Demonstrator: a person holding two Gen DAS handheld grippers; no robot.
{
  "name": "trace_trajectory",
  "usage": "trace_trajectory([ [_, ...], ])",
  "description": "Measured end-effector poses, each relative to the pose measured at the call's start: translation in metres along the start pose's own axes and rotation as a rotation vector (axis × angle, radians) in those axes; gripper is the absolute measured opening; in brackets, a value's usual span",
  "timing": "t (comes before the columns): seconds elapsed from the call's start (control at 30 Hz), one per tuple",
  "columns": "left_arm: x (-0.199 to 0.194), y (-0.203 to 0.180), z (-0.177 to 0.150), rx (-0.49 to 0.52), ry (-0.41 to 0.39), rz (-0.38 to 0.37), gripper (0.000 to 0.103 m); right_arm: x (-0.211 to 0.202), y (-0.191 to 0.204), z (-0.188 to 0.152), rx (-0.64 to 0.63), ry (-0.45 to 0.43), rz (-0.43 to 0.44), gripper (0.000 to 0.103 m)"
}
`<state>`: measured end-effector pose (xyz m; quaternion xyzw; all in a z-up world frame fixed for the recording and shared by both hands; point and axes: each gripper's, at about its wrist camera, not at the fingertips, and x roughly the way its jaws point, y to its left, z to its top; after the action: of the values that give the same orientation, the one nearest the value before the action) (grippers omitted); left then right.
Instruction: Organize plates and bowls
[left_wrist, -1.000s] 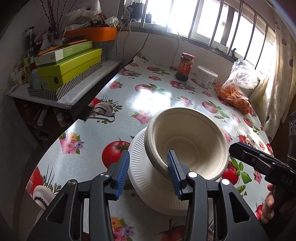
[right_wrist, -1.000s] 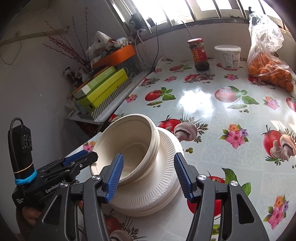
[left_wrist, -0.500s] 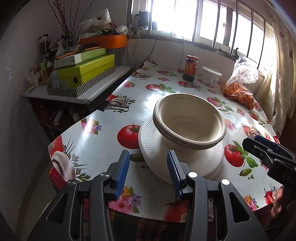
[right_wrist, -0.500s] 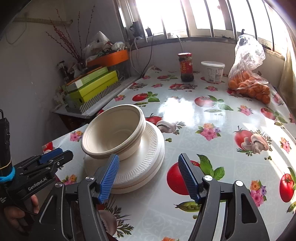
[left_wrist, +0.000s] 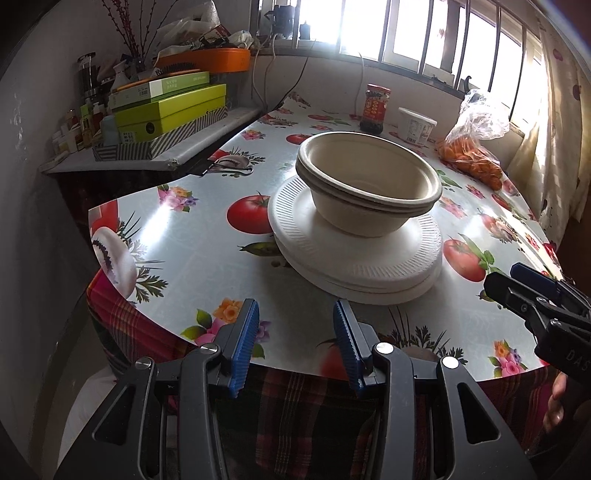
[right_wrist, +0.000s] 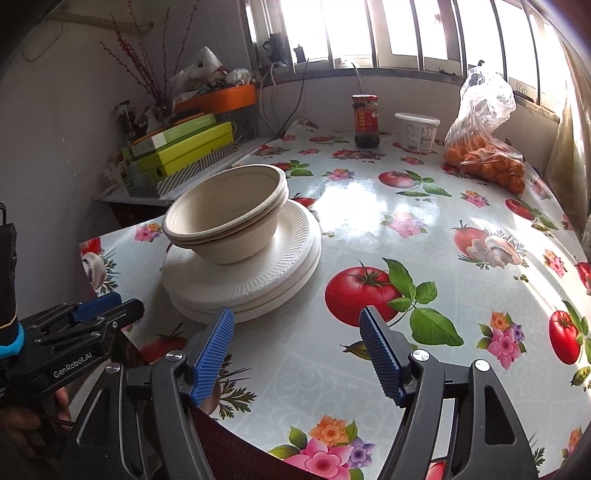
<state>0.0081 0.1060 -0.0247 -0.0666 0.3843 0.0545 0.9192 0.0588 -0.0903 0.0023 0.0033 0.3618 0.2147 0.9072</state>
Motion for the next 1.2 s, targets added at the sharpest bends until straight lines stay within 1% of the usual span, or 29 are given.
trace_trajectory([
  [0.33, 0.010, -0.015, -0.013, 0.033, 0.030, 0.003, 0.043, 0.009, 0.002, -0.017, 0.004, 0.046, -0.011, 0.072],
  [0.5, 0.016, -0.022, -0.019, 0.038, 0.034, 0.037, 0.043, 0.018, 0.004, -0.023, -0.014, 0.080, -0.036, 0.072],
  [0.6, 0.017, -0.024, -0.020, 0.045, 0.027, 0.052, 0.043, 0.021, 0.003, -0.026, -0.012, 0.086, -0.055, 0.076],
  [0.67, 0.017, -0.025, -0.021, 0.043, 0.023, 0.056, 0.043, 0.024, 0.002, -0.027, -0.012, 0.096, -0.059, 0.076],
  [0.73, 0.018, -0.025, -0.021, 0.035, 0.018, 0.056, 0.045, 0.026, 0.003, -0.028, -0.020, 0.097, -0.068, 0.077],
  [0.8, 0.018, -0.024, -0.022, 0.030, 0.014, 0.059, 0.046, 0.027, 0.003, -0.029, -0.028, 0.101, -0.078, 0.084],
  [0.9, 0.018, -0.026, -0.023, 0.034, 0.005, 0.071, 0.047, 0.028, 0.003, -0.030, -0.035, 0.100, -0.092, 0.084],
  [1.0, 0.018, -0.026, -0.023, 0.027, -0.001, 0.075, 0.048, 0.029, 0.002, -0.030, -0.037, 0.106, -0.128, 0.085],
  [1.1, 0.019, -0.024, -0.023, 0.016, -0.008, 0.068, 0.052, 0.030, 0.001, -0.031, -0.036, 0.107, -0.145, 0.087],
  [1.17, 0.019, -0.024, -0.024, 0.008, -0.011, 0.071, 0.056, 0.032, 0.001, -0.030, -0.040, 0.110, -0.155, 0.090],
  [1.2, 0.020, -0.024, -0.024, 0.008, -0.013, 0.071, 0.057, 0.032, 0.000, -0.030, -0.039, 0.110, -0.153, 0.091],
])
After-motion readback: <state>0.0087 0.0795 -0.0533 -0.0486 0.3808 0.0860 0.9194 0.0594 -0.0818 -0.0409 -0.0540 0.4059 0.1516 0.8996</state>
